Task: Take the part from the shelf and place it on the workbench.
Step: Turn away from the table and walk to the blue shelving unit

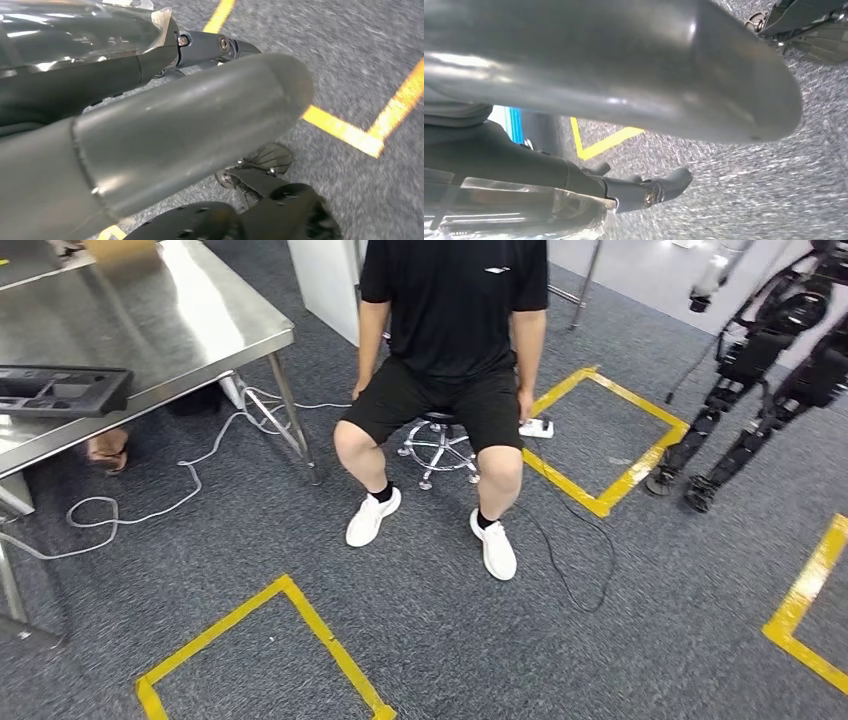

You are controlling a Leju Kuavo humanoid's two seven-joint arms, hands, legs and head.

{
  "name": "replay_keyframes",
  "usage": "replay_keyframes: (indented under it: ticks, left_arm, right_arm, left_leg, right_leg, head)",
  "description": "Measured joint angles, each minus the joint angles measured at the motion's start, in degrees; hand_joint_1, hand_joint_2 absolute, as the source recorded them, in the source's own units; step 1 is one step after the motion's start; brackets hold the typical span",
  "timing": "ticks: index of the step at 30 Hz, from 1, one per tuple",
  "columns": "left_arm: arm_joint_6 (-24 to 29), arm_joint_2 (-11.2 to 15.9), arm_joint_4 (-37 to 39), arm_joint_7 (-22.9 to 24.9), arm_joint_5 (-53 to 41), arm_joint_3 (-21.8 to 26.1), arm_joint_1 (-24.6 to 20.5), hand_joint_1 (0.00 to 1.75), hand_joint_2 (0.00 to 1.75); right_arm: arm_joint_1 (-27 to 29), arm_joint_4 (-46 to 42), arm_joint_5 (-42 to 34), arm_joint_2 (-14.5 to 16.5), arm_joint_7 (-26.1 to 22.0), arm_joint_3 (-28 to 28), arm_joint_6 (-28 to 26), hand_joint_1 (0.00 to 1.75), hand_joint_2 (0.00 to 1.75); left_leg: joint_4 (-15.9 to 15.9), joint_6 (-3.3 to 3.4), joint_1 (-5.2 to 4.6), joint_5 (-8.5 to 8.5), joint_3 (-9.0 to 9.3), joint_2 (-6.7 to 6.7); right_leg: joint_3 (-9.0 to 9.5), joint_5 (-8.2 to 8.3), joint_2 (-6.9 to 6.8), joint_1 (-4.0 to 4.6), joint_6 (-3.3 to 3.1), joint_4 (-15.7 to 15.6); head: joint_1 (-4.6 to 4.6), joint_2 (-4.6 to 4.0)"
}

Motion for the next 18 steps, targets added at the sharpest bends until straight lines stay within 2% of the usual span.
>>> replay_keyframes:
  ticks: [1, 2, 3, 4, 5, 6, 7, 8, 9, 11, 12, 13, 15, 17, 18]
  left_arm:
    - [-0.1, 0.0, 0.0, 0.0, -0.1, -0.1, 0.1, 0.00, 0.00]
    - [-0.2, 0.0, 0.0, 0.0, -0.2, -0.1, 0.2, 0.00, 0.00]
    - [-0.2, 0.0, 0.0, 0.0, -0.2, -0.2, 0.3, 0.00, 0.00]
    - [-0.3, 0.0, 0.0, 0.0, -0.2, -0.2, 0.3, 0.00, 0.00]
    - [-0.3, 0.0, 0.0, 0.1, -0.2, -0.2, 0.3, 0.00, 0.00]
    - [-0.3, 0.0, 0.0, 0.1, -0.2, -0.2, 0.3, 0.00, 0.00]
    - [-0.4, 0.0, 0.0, 0.2, -0.2, -0.2, 0.3, 0.00, 0.00]
    - [-0.4, 0.0, 0.0, 0.3, -0.2, -0.2, 0.2, 0.00, 0.00]
    - [-0.4, 0.0, 0.0, 0.5, -0.3, -0.2, 0.2, 0.00, 0.00]
    - [-0.4, -0.1, 0.0, 0.8, -0.1, -0.2, -0.1, 0.00, 0.00]
    - [-0.4, -0.2, 0.0, 0.8, 0.0, -0.2, -0.2, 0.00, 0.00]
    - [-0.4, -0.2, 0.0, 0.9, 0.3, -0.2, -0.4, 0.00, 0.00]
    - [-0.2, -0.3, 0.0, 0.8, 0.9, -0.1, -0.4, 0.00, 0.00]
    - [0.1, -0.3, -0.1, 0.7, 1.2, 0.0, -0.5, 0.00, 0.00]
    - [0.2, -0.4, -0.1, 0.6, 1.2, 0.0, -0.6, 0.00, 0.00]
  right_arm:
    - [0.0, 0.0, -0.1, 0.1, 0.0, 0.0, 0.0, 0.00, 0.00]
    - [0.1, 0.0, -0.1, 0.1, 0.0, -0.1, 0.0, 0.00, 0.00]
    - [0.2, 0.0, -0.2, 0.2, -0.1, -0.2, 0.0, 0.00, 0.00]
    - [0.3, 0.0, -0.2, 0.3, -0.1, -0.3, 0.0, 0.00, 0.00]
    - [0.4, 0.0, -0.3, 0.4, -0.1, -0.4, 0.0, 0.00, 0.00]
    - [0.3, 0.0, -0.3, 0.4, -0.2, -0.5, -0.1, 0.00, 0.00]
    - [0.2, 0.0, -0.3, 0.5, -0.3, -0.6, -0.2, 0.00, 0.00]
    - [0.1, 0.0, -0.3, 0.7, -0.5, -0.7, -0.3, 0.00, 0.00]
    - [0.1, 0.0, -0.3, 0.8, -0.7, -0.8, -0.5, 0.00, 0.00]
    - [0.2, 0.0, -0.1, 0.9, -1.0, -0.9, -0.7, 0.00, 0.00]
    - [0.3, 0.0, 0.0, 0.9, -1.2, -0.9, -0.7, 0.00, 0.00]
    - [0.3, 0.0, 0.1, 0.9, -1.3, -0.9, -0.7, 0.00, 0.00]
    - [0.0, 0.0, 0.5, 0.9, -1.3, -0.9, -0.5, 0.00, 0.00]
    - [-0.3, 0.0, 0.9, 0.9, -1.1, -0.9, -0.3, 0.00, 0.00]
    - [-0.4, 0.0, 1.0, 0.8, -0.9, -0.9, -0.2, 0.00, 0.00]
  left_leg:
    - [3.4, -0.16, 0.14, -1.49, -1.50, -0.74]
    - [5.7, -0.34, 0.29, -2.04, -2.52, -1.06]
    - [6.1, -0.54, 0.51, -1.44, -2.67, -1.17]
    - [4.4, -0.73, 0.80, 0.16, -1.86, -1.29]
    - [1.1, -0.94, 1.18, 2.26, -0.32, -1.82]
    - [-2.3, -1.17, 1.55, 3.70, 1.28, -3.27]
    - [-5.1, -1.19, 1.78, 4.61, 2.49, -4.67]
    - [-6.7, -1.03, 1.80, 4.86, 3.10, -5.78]
    - [-7.2, -0.64, 1.56, 4.60, 3.16, -6.31]
    - [-7.5, 0.71, 1.02, 5.10, 3.05, -5.02]
    - [-7.8, 1.41, 0.87, 5.46, 3.03, -4.33]
    - [-8.0, 2.03, 0.82, 5.83, 2.96, -3.54]
    - [-8.3, 2.76, 0.57, 6.25, 2.63, -1.77]
    - [-8.3, 3.00, 0.20, 6.37, 2.26, 0.15]
    - [-8.3, 3.04, 0.04, 6.41, 2.13, 1.03]
  right_leg:
    - [-0.20, 0.17, 0.74, 0.09, -0.18, 0.0]
    - [-0.34, 0.27, 1.55, 0.14, -0.19, 0.1]
    - [-0.41, 0.36, 2.36, 0.11, -0.15, 0.2]
    - [-0.44, 0.41, 3.16, 0.01, -0.05, 0.3]
    - [-0.54, 0.44, 3.95, -0.11, 0.06, 0.5]
    - [-0.74, 0.44, 4.70, -0.15, 0.32, 0.9]
    - [-1.11, 0.44, 5.40, -0.06, 0.69, 1.2]
    - [-1.57, 0.55, 6.01, 0.02, 1.22, 1.4]
    - [-2.07, 0.74, 6.60, 0.11, 1.87, 1.4]
    - [-2.86, 1.30, 7.54, 0.07, 3.02, 1.1]
    - [-3.30, 1.15, 6.97, 0.07, 3.27, 1.5]
    - [-4.10, 0.33, 5.81, 0.11, 3.22, 2.9]
    - [-7.09, -3.10, 2.80, 0.18, 2.59, 9.2]
    - [-10.01, -6.10, 1.74, 0.22, 2.48, 16.0]
    - [-10.07, -6.40, 1.55, 0.23, 2.73, 17.0]
  head:
    - [-0.02, 0.00]
    - [-0.02, 0.00]
    - [-0.06, -0.01]
    - [-0.06, -0.01]
    - [-0.07, 0.00]
    - [-0.11, 0.00]
    - [-0.14, 0.01]
    - [-0.14, 0.01]
    - [-0.15, 0.00]
    - [-0.12, -0.01]
    - [-0.12, -0.01]
    - [-0.01, -0.01]
    - [0.23, -0.01]
    - [0.35, -0.01]
    - [0.35, -0.01]
